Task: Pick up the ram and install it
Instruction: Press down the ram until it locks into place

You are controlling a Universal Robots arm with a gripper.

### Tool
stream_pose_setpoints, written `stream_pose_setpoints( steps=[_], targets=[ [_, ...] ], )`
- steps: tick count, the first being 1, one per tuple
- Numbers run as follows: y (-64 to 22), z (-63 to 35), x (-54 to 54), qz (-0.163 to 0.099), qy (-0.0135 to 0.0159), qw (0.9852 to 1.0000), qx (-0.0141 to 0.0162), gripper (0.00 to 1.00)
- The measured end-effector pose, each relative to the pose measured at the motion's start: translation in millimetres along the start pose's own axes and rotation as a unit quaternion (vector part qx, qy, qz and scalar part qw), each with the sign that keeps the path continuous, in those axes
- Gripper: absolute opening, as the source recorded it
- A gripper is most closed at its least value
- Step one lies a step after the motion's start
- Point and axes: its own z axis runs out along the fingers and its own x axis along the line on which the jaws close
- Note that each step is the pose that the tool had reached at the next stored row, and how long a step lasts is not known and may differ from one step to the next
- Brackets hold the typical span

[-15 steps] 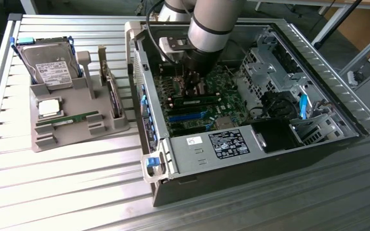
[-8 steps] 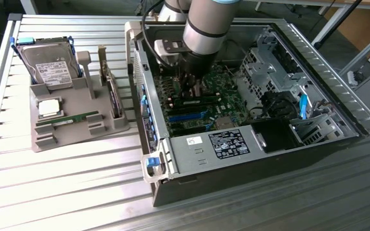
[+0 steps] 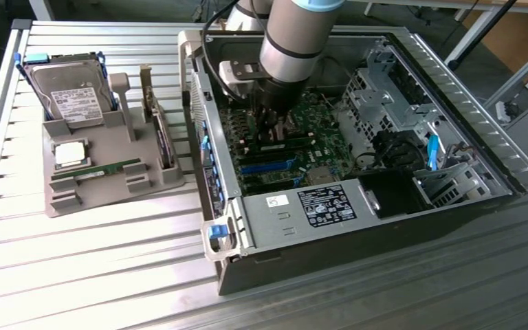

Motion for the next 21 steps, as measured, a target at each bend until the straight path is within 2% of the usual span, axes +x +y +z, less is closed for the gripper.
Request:
stream_pose_setpoints(
  steps=[4, 5, 8, 9, 16, 19, 21],
  targets=[
    [0.0, 2.1, 0.2, -0.001, -0.0008, 1.0, -0.0001, 0.09],
    [-0.2, -0.2, -0.3, -0.001, -0.0018, 1.0, 0.0006, 0.09],
    [-0.4, -8.6, -0.6, -0.001, -0.001, 1.0, 0.0, 0.09],
    [-3.8, -9.1, -0.7, -0.001, -0.0011, 1.0, 0.0, 0.09],
    [-54.0, -10.4, -0.3, -0.001, -0.0009, 1.0, -0.0043, 0.09],
    [-66.7, -12.1, -0.6, -0.001, -0.001, 1.0, -0.0045, 0.09],
    [-71.4, -15.4, -1.3, -0.001, -0.001, 1.0, -0.0045, 0.09]
  ],
)
